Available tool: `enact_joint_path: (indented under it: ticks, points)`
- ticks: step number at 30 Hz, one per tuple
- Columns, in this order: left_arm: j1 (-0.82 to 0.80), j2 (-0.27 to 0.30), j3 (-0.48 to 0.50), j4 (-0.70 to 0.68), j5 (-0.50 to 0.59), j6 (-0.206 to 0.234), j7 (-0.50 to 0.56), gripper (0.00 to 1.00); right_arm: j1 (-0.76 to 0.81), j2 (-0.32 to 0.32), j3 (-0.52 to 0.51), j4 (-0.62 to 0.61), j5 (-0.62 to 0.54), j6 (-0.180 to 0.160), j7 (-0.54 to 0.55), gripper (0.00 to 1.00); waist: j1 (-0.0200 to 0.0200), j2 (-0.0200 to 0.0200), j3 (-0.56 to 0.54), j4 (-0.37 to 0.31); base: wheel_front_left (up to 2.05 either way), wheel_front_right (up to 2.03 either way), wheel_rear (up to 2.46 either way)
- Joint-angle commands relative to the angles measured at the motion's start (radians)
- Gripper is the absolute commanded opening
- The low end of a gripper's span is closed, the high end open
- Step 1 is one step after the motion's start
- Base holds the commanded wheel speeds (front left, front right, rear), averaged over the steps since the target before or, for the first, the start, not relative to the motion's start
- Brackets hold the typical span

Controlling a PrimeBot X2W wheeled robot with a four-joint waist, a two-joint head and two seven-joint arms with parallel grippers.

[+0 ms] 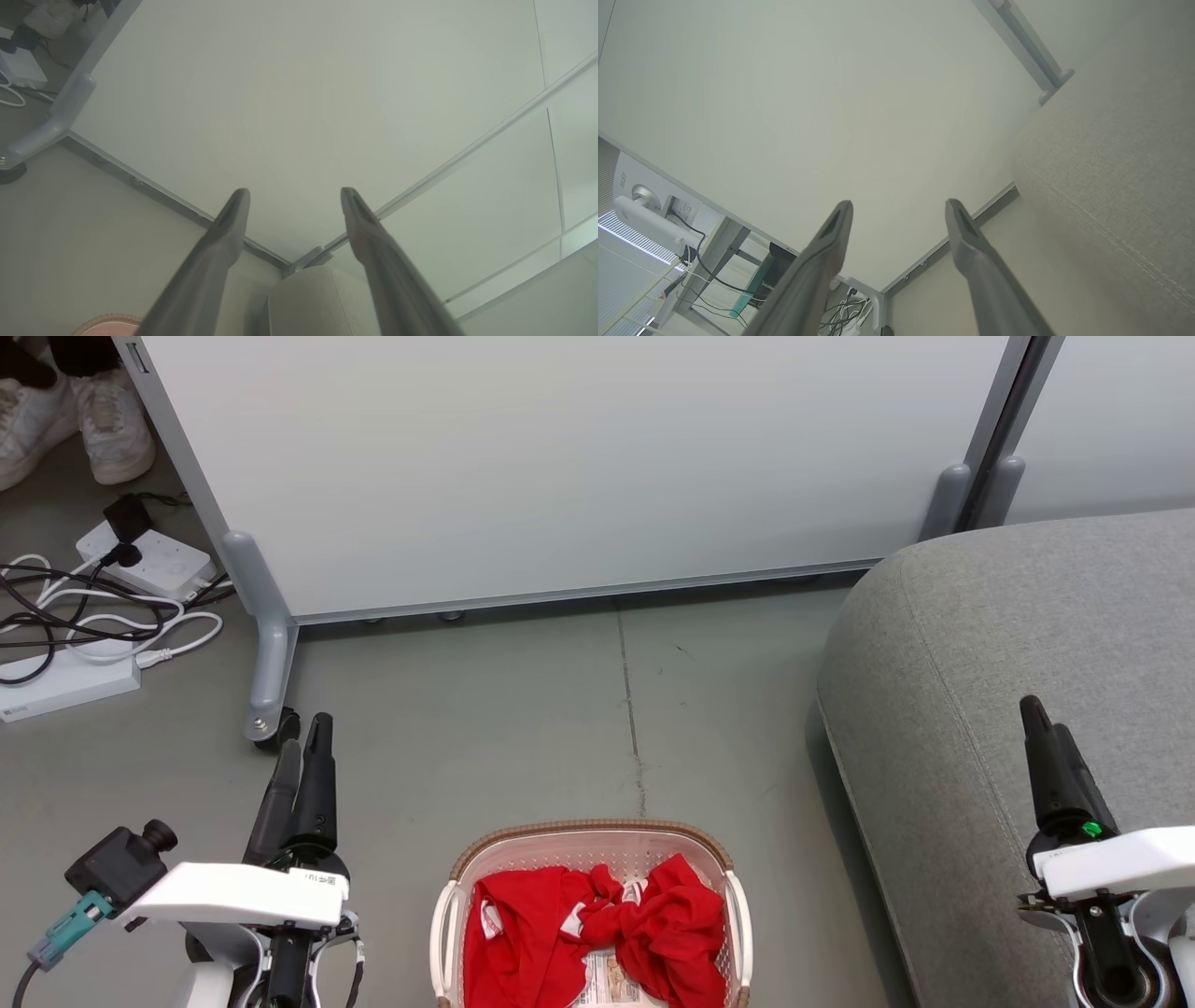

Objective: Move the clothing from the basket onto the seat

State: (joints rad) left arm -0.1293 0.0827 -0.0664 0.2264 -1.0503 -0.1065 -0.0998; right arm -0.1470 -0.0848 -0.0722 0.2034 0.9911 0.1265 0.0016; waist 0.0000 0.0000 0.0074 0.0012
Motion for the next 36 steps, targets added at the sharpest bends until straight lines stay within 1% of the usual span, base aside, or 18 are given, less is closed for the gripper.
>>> enact_joint_path:
  ticks: [1,9,10,14,16,27,36]
  points:
    - [-0.034,0.013,-0.003,-0.021,0.043,0.006,-0.009,1.0,-0.027,-0.017,0.008,-0.023,-0.048,0.004,-0.013,1.0,0.0,0.0,0.0,0.0,0.0,0.0,0.0]
    - [-0.029,0.034,-0.028,-0.035,0.199,0.042,-0.029,1.0,-0.032,-0.029,0.03,-0.044,-0.241,0.004,-0.047,1.0,0.0,0.0,-0.002,0.002,0.0,0.0,0.0]
    - [-0.03,0.042,-0.035,-0.039,0.236,0.051,-0.034,1.0,-0.032,-0.032,0.036,-0.045,-0.284,0.005,-0.055,1.0,0.0,0.0,-0.003,0.003,0.0,0.0,0.0]
    - [-0.029,0.055,-0.047,-0.043,0.302,0.068,-0.044,1.0,-0.033,-0.031,0.045,-0.045,-0.357,0.005,-0.071,1.0,0.0,0.0,-0.003,0.004,0.0,0.0,0.0]
    - [-0.026,0.061,-0.055,-0.045,0.343,0.079,-0.05,1.0,-0.028,-0.021,0.048,-0.044,-0.403,0.005,-0.082,1.0,0.0,0.0,-0.004,0.004,0.0,0.0,0.0]
    - [-0.009,0.076,-0.079,-0.044,0.474,0.118,-0.069,1.0,-0.014,-0.008,0.064,-0.028,-0.573,0.005,-0.12,1.0,0.0,0.0,-0.005,0.005,0.0,0.0,0.0]
    - [0.004,0.081,-0.088,-0.026,0.544,0.144,-0.08,1.0,-0.01,-0.001,0.07,-0.004,-0.674,0.005,-0.145,1.0,0.0,0.0,-0.008,0.008,0.0,0.0,0.0]
